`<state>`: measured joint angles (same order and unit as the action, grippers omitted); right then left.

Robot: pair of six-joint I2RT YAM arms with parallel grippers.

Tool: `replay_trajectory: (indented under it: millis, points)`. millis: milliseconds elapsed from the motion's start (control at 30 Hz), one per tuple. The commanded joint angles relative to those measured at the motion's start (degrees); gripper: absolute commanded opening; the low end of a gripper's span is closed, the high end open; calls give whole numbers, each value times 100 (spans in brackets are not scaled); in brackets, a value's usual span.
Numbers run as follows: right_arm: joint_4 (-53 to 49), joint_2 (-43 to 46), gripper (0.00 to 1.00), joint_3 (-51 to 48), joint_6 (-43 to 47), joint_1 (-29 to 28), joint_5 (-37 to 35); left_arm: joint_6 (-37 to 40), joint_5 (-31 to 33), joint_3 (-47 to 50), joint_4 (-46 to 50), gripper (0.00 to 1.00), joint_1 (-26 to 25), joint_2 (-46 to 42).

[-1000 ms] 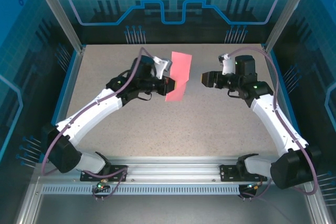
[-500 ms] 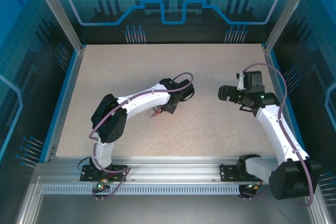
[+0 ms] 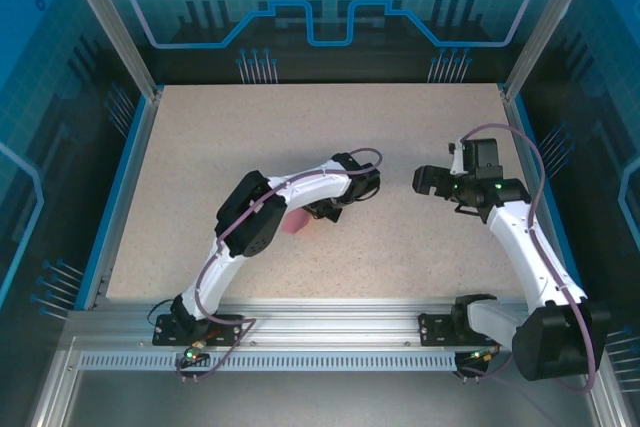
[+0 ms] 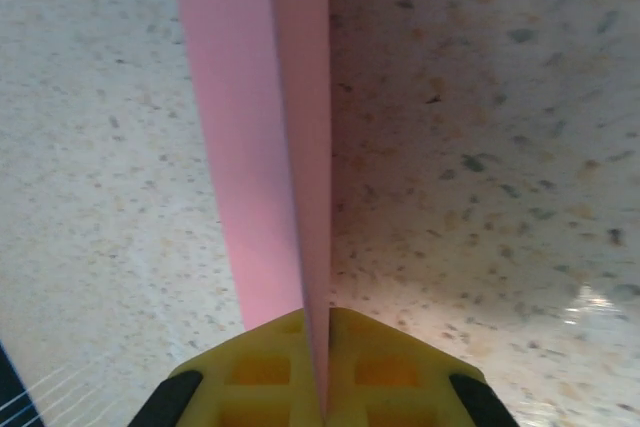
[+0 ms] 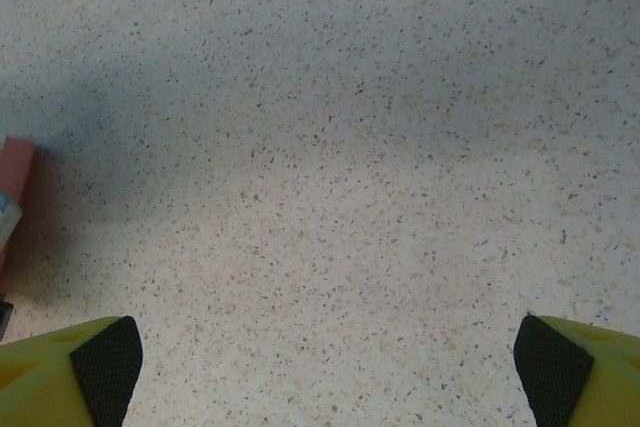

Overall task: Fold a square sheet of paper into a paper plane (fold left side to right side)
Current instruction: Turn over the paper at the center of the table.

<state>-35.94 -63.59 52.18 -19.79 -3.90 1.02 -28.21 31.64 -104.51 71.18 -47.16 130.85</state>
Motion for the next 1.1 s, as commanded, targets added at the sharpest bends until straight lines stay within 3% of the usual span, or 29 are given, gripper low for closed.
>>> replay_trajectory:
  millis: [0, 367, 700, 867, 1067]
  points:
    - [42, -13, 99, -83, -85, 104, 185, -1, -760, -402, -47, 4, 9, 45]
    - [88, -112, 99, -315, -60, 106, 542, 232, -2553, -926, -451, 28, 449, 274]
    - [295, -470, 97, -443, -112, 100, 1229, 237, -4771, -116, -1870, 55, 1012, -764]
    - [679, -806, 85, -525, -332, -39, 1753, 193, -5040, 695, -2491, 58, 1469, -1530]
    - [1262, -1522, 73, -410, -655, -684, 1998, 149, -5300, 1773, -3069, 59, 2124, -2104]
